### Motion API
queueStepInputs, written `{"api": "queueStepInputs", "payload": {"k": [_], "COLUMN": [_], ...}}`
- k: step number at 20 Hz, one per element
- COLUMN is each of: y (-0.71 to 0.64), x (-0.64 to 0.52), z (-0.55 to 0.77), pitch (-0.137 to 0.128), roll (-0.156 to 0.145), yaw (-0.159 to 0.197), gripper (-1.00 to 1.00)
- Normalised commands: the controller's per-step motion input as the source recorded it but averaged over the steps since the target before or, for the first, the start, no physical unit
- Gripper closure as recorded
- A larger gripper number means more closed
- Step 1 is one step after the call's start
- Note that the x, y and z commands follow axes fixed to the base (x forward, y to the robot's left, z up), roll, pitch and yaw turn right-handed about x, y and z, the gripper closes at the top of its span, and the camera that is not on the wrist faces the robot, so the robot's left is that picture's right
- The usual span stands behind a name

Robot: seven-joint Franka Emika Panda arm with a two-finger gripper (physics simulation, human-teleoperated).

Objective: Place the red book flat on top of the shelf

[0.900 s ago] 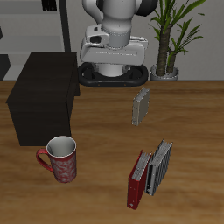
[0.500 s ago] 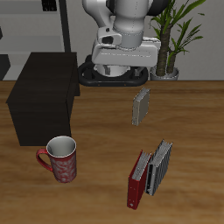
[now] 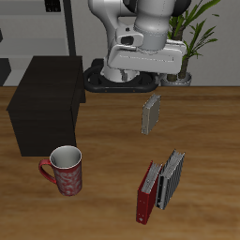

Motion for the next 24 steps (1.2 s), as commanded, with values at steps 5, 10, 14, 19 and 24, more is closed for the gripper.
{"api": "queueStepInputs", "payload": {"k": [5,10,14,19,24], "y": [-0.02,-0.07,-0.03,-0.06,0.02], "x": [0.34,0.46,0.31,0.46,0.29], "z": [0.11,0.02,-0.03,-0.07,-0.08], "pitch": [-0.017,0.004,-0.002,-0.004,-0.010], "roll": [-0.017,-0.032,-0.012,-0.034,-0.019], "yaw": [-0.018,-0.037,-0.029,-0.044,-0.022], "gripper": [-1.00,-1.00,-1.00,-1.00,-1.00]}}
